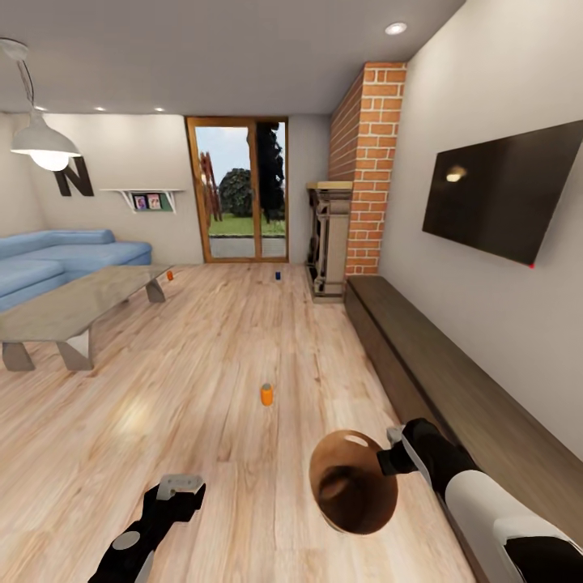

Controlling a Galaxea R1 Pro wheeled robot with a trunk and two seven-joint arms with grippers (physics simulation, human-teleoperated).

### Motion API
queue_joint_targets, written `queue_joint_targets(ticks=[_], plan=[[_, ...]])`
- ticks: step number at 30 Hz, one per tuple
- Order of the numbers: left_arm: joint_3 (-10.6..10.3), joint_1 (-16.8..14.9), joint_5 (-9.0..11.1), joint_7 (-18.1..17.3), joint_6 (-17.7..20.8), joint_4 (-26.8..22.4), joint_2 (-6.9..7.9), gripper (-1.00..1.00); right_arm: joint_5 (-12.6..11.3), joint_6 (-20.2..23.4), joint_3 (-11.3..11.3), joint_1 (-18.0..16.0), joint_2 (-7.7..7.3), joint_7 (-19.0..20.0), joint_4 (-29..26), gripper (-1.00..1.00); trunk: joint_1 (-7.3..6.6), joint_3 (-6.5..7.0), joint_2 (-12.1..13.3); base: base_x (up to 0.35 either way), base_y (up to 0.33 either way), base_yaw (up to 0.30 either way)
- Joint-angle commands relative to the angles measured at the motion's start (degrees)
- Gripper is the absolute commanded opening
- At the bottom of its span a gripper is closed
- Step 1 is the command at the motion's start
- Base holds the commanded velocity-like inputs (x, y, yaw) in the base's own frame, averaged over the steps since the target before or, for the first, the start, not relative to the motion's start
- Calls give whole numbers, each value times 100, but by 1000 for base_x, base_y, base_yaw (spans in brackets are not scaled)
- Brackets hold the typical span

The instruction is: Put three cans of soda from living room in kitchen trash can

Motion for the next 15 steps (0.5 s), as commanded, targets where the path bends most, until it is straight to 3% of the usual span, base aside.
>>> queue_joint_targets(ticks=[1, 15], plan=[[0, 0, 0, 0, 0, 0, 0, 100, -53, 5, -12, -3, 1, 17, -3, -100, 0, 1, 0, 323, 0, 0], [0, 0, 0, -1, 0, 0, 0, 100, -52, 18, -23, -4, -8, 8, -1, -100, 0, 1, 0, 323, 0, 0]])
